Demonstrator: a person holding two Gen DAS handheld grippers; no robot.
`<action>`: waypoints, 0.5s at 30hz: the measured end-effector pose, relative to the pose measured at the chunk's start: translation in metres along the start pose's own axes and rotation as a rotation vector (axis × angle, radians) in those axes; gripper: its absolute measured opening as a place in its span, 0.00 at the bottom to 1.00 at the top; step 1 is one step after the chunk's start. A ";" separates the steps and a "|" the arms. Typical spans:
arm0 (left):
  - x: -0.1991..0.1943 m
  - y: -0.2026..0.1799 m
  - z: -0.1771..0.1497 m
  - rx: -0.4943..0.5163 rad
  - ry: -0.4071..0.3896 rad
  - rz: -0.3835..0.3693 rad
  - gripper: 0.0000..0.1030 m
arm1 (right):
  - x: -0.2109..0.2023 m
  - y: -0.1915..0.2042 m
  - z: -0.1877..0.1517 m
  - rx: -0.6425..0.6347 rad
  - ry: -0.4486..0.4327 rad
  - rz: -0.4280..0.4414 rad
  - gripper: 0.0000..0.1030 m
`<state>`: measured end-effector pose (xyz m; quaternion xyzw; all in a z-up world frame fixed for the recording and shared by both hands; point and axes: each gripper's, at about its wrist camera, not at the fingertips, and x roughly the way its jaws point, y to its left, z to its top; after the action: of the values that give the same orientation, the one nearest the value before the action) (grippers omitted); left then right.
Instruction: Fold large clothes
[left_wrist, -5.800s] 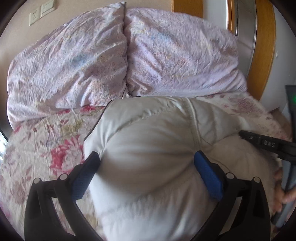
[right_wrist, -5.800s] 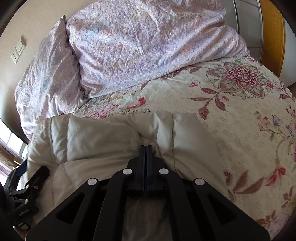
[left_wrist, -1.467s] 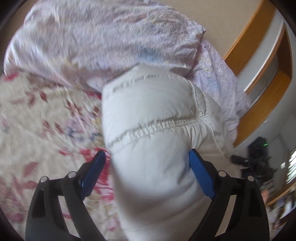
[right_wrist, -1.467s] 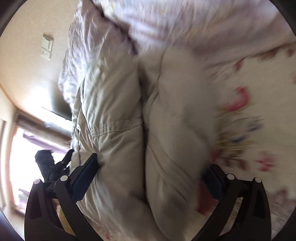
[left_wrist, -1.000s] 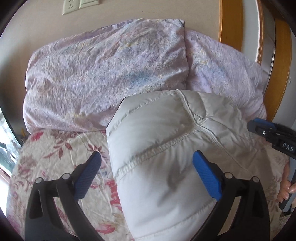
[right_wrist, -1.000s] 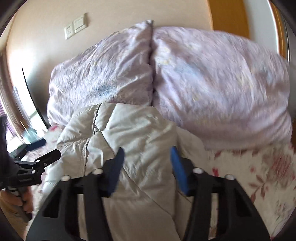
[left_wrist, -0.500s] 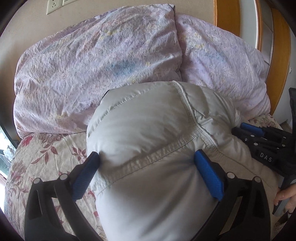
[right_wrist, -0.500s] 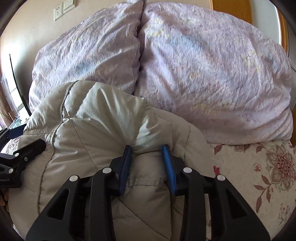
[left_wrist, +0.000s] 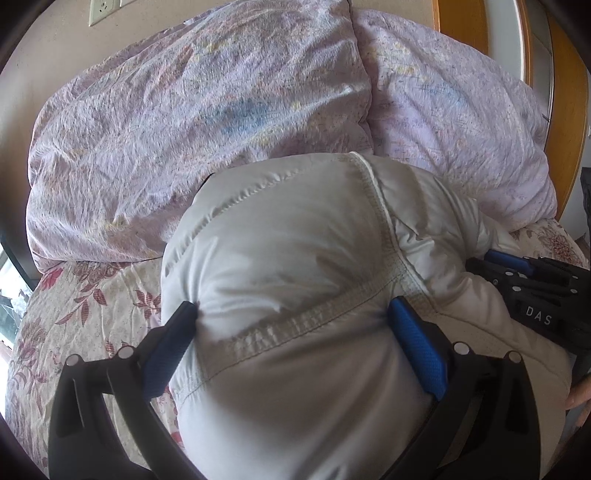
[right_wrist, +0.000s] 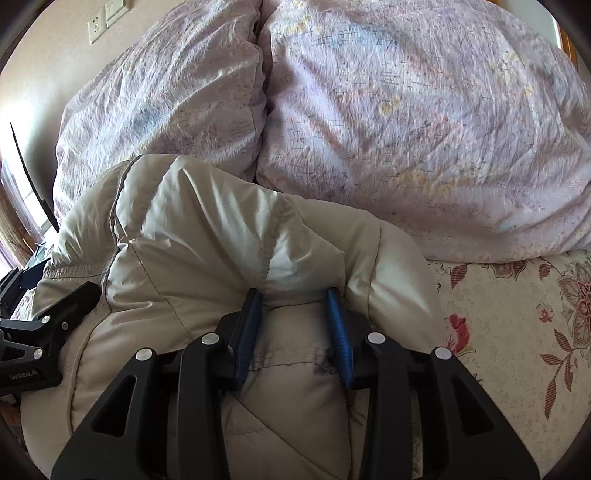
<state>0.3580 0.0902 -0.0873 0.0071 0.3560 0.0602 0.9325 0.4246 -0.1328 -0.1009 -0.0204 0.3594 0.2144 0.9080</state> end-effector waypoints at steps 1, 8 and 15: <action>0.001 0.000 -0.001 0.001 -0.002 0.001 0.98 | -0.001 0.001 0.000 -0.003 0.001 -0.006 0.37; 0.004 0.000 -0.002 0.006 0.004 0.010 0.98 | -0.043 0.013 0.029 0.061 -0.101 -0.003 0.36; 0.003 0.001 -0.001 -0.002 -0.004 0.001 0.98 | 0.004 0.000 0.031 0.095 -0.017 -0.023 0.36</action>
<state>0.3594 0.0912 -0.0903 0.0063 0.3542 0.0609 0.9332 0.4473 -0.1252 -0.0807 0.0202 0.3612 0.1868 0.9133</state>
